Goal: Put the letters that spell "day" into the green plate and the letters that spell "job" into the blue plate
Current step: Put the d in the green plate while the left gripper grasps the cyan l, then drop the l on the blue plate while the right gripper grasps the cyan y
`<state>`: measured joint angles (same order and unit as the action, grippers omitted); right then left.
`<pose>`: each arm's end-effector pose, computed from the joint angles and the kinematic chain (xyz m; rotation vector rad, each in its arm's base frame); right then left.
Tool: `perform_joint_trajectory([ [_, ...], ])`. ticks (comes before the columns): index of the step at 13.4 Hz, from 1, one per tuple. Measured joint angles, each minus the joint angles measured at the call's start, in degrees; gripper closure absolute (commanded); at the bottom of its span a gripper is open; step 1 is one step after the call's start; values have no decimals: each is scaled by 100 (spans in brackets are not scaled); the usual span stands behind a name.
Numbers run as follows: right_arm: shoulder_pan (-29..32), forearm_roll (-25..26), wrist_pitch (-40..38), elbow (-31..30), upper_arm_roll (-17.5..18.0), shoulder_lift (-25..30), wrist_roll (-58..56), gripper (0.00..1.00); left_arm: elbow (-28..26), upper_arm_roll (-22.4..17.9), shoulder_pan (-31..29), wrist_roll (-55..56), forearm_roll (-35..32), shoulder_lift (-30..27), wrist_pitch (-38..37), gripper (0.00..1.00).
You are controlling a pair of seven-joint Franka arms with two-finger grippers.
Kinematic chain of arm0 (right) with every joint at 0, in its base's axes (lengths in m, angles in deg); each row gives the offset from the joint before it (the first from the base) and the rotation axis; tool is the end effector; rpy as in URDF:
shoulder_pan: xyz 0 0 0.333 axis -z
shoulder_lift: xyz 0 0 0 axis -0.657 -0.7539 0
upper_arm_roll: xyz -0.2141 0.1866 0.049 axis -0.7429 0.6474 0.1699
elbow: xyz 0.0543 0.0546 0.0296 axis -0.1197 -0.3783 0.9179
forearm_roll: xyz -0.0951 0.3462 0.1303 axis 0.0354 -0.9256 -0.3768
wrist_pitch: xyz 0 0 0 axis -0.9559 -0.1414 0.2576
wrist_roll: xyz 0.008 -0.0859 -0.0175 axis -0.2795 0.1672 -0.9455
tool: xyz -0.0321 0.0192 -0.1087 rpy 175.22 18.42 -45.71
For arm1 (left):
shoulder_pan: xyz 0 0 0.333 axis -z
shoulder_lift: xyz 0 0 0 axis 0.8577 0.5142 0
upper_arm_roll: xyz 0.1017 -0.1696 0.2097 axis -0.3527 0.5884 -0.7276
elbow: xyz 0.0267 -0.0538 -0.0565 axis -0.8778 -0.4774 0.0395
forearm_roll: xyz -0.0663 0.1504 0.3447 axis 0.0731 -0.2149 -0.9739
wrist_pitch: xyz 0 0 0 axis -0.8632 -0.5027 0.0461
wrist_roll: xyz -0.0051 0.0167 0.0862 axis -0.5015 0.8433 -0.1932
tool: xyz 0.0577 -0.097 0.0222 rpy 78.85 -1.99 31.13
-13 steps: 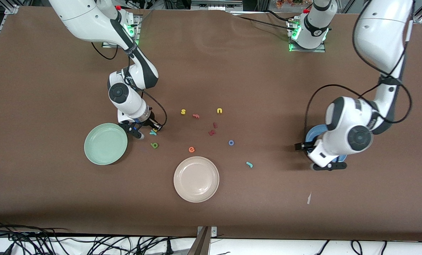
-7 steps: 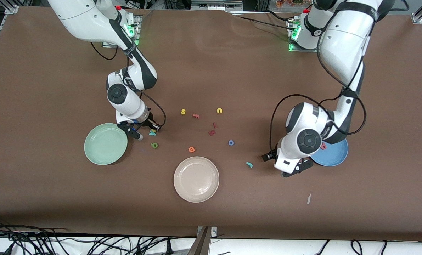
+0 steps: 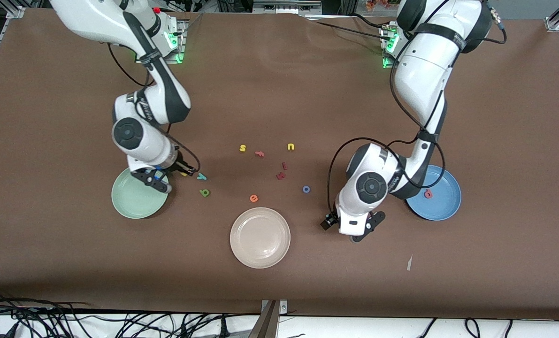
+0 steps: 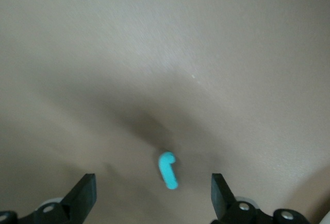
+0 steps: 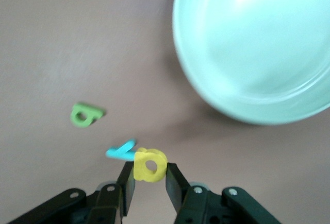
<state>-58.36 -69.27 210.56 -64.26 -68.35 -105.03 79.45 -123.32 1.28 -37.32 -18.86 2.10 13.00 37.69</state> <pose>0.5680 0.1817 0.2315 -3.0566 0.7002 0.1246 0.6659 -0.3120 0.1780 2.8509 1.1069 -0.0291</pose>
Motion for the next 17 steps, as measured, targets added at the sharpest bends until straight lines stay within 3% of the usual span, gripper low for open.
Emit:
perform_joint_trajectory([
  [3, 108, -2, -303, 209, -496, 1, -1171, 71, 14, -5, 60, 287, 0, 123, 98, 25],
  [4, 231, -3, -317, 214, -579, -1, -1555, 65, 19, -11, 59, 347, 0, 127, 98, 32],
  [6, 509, -4, -337, 214, -622, -27, -2074, 38, 19, -11, 69, 501, 0, 129, 98, 46],
  [7, 601, -4, -341, 214, -624, -43, -2199, 33, 19, -11, 80, 564, 0, 131, 127, 49],
  [9, 637, -7, -347, 214, -609, -72, -2218, 32, 19, -11, 102, 751, 0, 145, 309, 56],
  [11, 610, -14, -347, 214, -505, -87, -2028, 32, 16, -11, 117, 878, 0, 169, 440, 58],
  [14, 571, -16, -347, 214, -103, -87, -1223, 32, 10, -24, 120, 907, -1, 204, 565, 58],
  [17, 474, -16, -337, 215, 284, -87, -326, 32, -5, -37, 120, 909, -1, 206, 650, 65],
])
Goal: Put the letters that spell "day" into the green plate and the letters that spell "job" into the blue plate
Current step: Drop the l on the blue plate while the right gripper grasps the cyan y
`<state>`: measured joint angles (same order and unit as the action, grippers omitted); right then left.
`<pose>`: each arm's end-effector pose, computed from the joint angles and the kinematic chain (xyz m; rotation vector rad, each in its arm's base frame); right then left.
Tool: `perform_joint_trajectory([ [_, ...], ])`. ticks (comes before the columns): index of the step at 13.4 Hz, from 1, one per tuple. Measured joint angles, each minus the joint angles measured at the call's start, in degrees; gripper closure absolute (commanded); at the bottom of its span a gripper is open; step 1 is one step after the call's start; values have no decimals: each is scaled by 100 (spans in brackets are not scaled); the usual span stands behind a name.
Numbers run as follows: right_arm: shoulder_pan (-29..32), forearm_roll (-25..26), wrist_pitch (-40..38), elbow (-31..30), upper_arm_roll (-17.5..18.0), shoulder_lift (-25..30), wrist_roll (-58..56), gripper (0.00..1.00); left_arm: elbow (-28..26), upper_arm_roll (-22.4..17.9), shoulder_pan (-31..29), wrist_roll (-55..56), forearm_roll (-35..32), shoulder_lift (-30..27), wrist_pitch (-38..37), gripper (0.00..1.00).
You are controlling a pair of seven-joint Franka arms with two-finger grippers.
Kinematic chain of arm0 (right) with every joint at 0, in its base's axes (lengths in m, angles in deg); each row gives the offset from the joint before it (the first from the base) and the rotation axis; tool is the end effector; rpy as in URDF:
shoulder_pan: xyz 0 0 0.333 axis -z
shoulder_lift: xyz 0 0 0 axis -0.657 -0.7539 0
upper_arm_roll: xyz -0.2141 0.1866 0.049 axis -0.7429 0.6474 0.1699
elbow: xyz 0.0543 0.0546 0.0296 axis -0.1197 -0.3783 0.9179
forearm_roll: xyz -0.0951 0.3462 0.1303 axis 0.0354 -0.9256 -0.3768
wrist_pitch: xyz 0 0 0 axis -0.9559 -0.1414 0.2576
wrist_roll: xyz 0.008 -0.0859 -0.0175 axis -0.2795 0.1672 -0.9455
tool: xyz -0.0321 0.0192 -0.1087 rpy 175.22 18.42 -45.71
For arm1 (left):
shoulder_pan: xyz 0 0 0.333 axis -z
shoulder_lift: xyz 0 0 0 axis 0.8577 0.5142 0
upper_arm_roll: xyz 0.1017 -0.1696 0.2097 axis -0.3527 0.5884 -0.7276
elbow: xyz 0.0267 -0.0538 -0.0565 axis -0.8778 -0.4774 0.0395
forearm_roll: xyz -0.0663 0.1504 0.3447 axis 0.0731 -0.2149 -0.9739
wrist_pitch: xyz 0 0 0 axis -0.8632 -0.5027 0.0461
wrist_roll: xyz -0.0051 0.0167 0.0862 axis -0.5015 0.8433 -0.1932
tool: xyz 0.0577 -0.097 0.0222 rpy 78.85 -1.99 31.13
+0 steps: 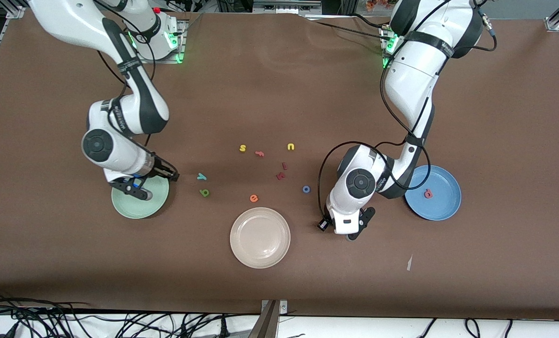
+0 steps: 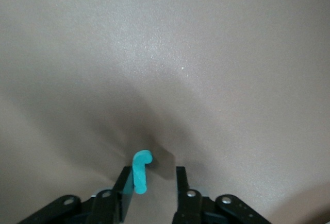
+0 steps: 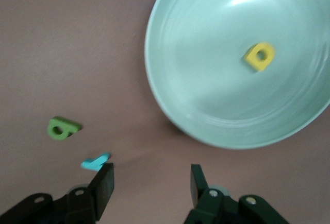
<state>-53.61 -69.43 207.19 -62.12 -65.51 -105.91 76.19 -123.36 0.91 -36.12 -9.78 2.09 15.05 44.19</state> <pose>0.5772 0.1634 0.2331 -3.0504 0.6674 0.1926 0.6665 -0.3249 0.1621 2.7135 1.2885 0.0394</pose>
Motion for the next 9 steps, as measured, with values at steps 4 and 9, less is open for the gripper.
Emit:
perform_joint_trajectory([
  [4, -315, 0, 204, 0, 65, -89, 678, 32, -8, -31, -2, 3, -1, 1, 9, 77],
  [9, -451, 0, 837, -10, 65, -506, 923, 32, -63, -18, 23, 282, -365, -9, -3, 100],
])
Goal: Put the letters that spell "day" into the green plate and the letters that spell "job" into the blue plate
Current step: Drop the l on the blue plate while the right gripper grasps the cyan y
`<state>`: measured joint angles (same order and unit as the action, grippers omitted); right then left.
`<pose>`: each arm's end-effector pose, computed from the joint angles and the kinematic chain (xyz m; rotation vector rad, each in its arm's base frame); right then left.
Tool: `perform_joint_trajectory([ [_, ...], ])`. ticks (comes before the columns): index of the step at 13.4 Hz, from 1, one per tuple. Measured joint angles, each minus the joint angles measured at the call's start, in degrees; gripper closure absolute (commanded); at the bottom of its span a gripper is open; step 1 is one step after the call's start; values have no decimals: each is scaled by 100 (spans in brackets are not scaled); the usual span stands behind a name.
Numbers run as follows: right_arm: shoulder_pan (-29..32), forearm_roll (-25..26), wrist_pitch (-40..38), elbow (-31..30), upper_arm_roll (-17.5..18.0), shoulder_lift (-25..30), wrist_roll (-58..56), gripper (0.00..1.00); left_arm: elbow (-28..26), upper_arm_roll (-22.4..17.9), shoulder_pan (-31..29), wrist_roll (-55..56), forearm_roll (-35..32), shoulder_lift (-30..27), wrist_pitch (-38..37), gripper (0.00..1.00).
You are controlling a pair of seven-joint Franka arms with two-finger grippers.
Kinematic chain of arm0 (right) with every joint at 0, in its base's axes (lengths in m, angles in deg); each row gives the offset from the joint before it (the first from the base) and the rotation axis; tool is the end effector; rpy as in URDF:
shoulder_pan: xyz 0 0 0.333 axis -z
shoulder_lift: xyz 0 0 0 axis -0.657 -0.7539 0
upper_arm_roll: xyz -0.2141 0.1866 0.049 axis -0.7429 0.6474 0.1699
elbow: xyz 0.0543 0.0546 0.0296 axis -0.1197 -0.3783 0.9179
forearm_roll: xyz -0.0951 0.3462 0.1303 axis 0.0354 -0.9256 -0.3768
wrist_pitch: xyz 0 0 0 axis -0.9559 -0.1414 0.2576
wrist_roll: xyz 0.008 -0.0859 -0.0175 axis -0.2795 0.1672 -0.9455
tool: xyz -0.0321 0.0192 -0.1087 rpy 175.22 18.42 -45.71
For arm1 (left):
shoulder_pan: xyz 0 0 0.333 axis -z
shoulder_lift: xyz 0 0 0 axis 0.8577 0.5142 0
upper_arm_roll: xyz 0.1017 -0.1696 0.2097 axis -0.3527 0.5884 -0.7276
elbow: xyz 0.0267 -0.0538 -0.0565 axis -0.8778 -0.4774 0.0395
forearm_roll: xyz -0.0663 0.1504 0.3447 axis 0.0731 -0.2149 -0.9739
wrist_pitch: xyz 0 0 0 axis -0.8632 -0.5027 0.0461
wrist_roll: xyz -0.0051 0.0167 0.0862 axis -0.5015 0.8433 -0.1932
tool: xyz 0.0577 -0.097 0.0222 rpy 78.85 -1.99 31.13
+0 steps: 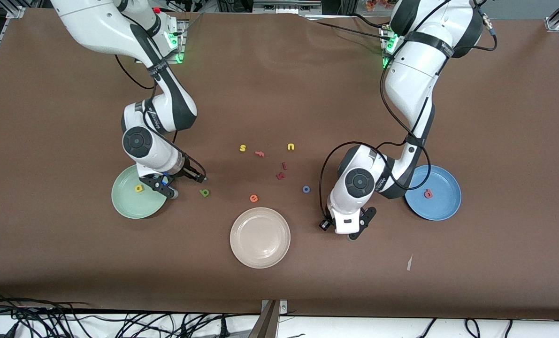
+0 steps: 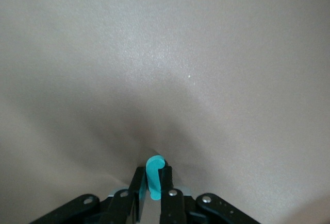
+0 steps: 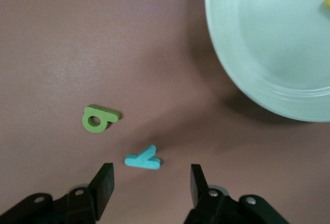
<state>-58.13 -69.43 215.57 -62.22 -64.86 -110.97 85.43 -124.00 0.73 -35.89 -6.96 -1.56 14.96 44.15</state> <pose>0.5666 0.2160 0.1909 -3.0048 0.7848 0.1244 0.6642 -0.3237 0.1580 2.7438 1.3130 0.0881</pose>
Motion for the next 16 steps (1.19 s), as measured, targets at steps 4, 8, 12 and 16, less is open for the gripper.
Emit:
perform_joint_trajectory([
  [4, -44, 0, 229, -7, 0, -174, 53, 32, 1, -12, 9, 155, -119, -6, 9, 100],
  [8, -60, 0, 379, -25, 0, -239, 59, 32, 70, -64, -260, -419, -131, -181, -630, 100],
  [12, -123, 0, 533, -28, 0, -345, 75, 32, 12, -8, -864, -1988, -119, -679, -1755, 100],
  [16, -124, 0, 686, -70, -1, -403, 76, 34, -710, -8, -1619, -3925, -117, -1331, -2133, 100],
])
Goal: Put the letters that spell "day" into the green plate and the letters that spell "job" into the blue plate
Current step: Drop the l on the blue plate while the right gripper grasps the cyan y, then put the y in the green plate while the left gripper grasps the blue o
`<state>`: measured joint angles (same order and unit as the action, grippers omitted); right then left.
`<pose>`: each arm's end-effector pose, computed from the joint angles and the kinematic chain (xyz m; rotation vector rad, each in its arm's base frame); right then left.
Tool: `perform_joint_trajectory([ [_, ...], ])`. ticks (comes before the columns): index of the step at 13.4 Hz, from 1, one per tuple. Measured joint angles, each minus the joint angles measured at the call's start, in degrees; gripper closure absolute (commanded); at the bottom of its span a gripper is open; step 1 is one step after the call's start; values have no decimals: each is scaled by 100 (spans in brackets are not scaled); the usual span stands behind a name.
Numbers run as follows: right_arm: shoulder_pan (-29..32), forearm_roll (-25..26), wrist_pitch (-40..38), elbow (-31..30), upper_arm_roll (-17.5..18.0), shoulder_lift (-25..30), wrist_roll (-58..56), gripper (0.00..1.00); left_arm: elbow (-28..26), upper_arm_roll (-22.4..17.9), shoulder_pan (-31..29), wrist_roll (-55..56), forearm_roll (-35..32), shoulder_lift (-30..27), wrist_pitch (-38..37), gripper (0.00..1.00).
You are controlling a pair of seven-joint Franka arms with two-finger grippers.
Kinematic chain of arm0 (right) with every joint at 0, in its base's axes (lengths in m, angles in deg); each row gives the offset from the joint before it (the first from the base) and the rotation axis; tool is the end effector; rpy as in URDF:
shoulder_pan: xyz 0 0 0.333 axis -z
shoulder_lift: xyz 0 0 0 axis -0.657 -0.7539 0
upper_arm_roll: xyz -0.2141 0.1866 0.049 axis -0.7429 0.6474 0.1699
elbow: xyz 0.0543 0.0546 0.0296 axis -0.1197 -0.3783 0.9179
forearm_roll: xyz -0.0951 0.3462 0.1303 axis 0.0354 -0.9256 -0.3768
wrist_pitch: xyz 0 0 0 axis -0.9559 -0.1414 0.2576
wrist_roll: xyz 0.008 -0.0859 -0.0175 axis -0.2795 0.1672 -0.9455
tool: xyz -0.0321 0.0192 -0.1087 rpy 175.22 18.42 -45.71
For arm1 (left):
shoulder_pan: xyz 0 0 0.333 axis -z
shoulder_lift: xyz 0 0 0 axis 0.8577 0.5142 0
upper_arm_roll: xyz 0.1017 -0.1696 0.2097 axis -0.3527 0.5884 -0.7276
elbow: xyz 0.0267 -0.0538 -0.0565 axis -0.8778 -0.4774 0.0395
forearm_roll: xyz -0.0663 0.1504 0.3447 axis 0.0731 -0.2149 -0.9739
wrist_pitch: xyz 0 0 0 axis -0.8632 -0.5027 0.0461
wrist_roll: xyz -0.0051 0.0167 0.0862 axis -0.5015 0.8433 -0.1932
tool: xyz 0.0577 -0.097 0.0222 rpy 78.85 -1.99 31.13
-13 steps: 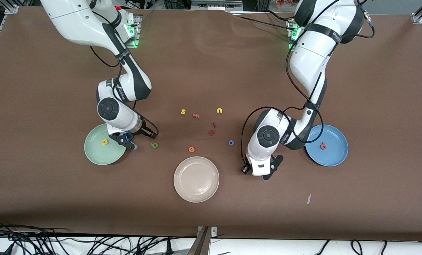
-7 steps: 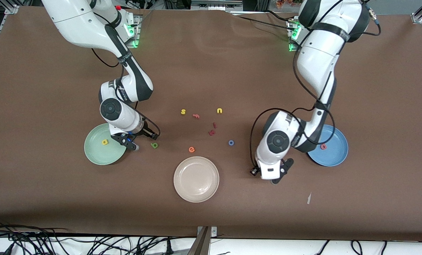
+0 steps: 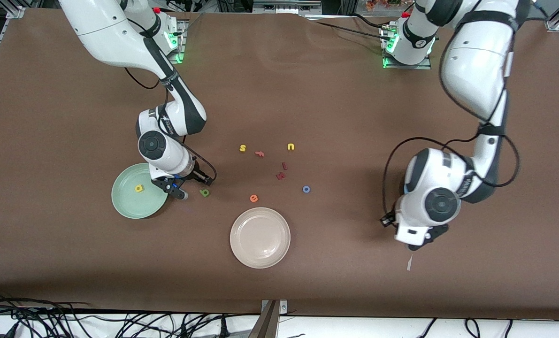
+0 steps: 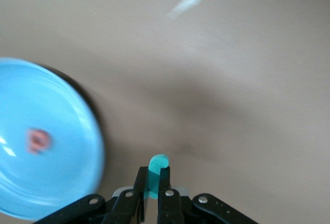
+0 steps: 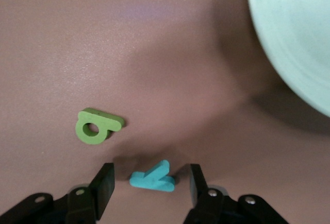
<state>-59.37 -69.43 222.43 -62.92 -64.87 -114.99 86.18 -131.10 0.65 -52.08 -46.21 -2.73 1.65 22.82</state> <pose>0.5606 0.2270 0.1539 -2.9882 0.7779 0.0766 0.6862 -0.1169 0.2382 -2.9682 -0.7170 0.1962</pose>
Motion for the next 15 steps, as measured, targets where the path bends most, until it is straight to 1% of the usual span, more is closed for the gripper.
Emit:
perform_joint_trajectory([
  [2, 0, 0, 80, -37, -2, -15, 0, 40, -733, 7, -425, -850, 2, -516, 169, 100],
  [3, 1, 0, 87, -41, -4, -14, 1, 43, -1202, 11, -586, -1105, 2, -775, 495, 100],
  [4, 1, 0, 91, -43, -5, -13, 1, 46, -1755, 13, -700, -1282, 3, -1011, 984, 100],
  [5, 0, 0, 102, -43, -5, -9, 1, 47, -2362, 14, -767, -1385, 3, -1208, 1594, 91],
  [6, 0, 0, 105, -45, -5, -9, 1, 48, -2942, 15, -785, -1416, 3, -1334, 2209, 41],
  [7, -2, 0, 118, -44, -4, -5, 1, 50, -3415, 26, -783, -1428, 3, -1394, 2678, 0],
  [8, -4, 0, 123, -44, -3, -5, 1, 54, -3698, 49, -781, -1429, 3, -1401, 2938, 0],
  [9, -6, 0, 130, -45, -3, -2, 1, 57, -3797, 68, -776, -1428, 3, -1406, 3020, 0],
  [10, -8, 0, 132, -44, -2, -2, 1, 59, -3758, 79, -766, -1428, 3, -1437, 2949, 0],
  [11, -16, 0, 145, -45, 0, 3, 1, 65, -3622, 92, -753, -1428, 3, -1511, 2675, 0],
  [13, -28, 1, 150, -42, -1, 21, 1, 69, -3187, 121, -647, -1335, 54, -1677, 1973, 0],
  [15, -50, 1, 148, -52, -1, 30, 1, 72, -2865, 143, -271, -924, 396, -1738, 1712, 0],
])
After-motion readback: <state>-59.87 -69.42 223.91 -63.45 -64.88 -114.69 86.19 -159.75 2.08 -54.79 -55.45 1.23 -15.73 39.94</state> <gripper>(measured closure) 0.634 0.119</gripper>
